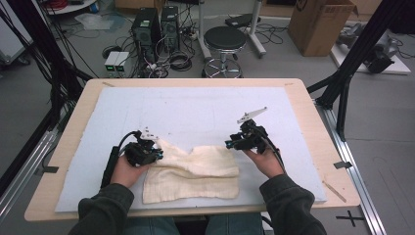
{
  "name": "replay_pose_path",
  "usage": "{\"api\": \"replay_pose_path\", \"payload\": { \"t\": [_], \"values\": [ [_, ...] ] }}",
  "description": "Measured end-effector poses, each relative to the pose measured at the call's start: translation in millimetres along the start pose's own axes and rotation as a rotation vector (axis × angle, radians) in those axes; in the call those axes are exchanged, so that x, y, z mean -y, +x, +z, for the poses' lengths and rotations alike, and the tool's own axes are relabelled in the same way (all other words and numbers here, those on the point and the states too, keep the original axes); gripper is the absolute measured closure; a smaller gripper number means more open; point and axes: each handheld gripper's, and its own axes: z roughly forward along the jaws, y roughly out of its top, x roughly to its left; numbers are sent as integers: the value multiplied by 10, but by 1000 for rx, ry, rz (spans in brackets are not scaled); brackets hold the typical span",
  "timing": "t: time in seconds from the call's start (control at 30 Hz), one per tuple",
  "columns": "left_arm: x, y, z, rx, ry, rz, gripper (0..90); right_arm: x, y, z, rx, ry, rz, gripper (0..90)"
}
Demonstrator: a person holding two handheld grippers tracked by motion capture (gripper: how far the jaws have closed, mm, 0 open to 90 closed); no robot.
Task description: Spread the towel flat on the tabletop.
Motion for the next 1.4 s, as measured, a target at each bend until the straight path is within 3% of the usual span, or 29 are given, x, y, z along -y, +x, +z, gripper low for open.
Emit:
{"api": "replay_pose_path", "payload": {
  "t": [0.23, 0.33, 0.53, 0.73, 0.83, 0.93, 1.0, 1.1, 1.23, 1.4],
  "values": [
    [4, 16, -7, 3, -8, -5, 814, -27, 29, 301, -10, 89, -10, 675],
    [6, 33, -54, 11, -28, -13, 788, -17, 58, 373, -4, 129, -39, 719],
    [-53, 175, -227, 12, -128, -66, 706, 2, 61, 366, 4, 117, -47, 757],
    [-181, 324, -283, 8, -180, -132, 620, 1, 75, 366, 7, 118, -55, 760],
    [-210, 351, -201, 14, -162, -151, 609, -1, 77, 365, 10, 122, -54, 778],
    [-214, 355, -37, 10, -88, -152, 609, -1, 84, 368, 7, 118, -67, 792],
    [-212, 324, 63, 2, -35, -133, 647, -1, 99, 358, 3, 126, -69, 786],
    [-196, 279, 139, -6, 9, -102, 712, -1, 107, 330, -39, 123, -81, 751],
    [-178, 280, 139, -17, 7, -97, 761, -18, 53, 196, -54, 31, -52, 743],
    [-171, 274, 127, -27, 15, -76, 795, -22, -62, 131, -45, 8, 8, 750]
  ]
}}
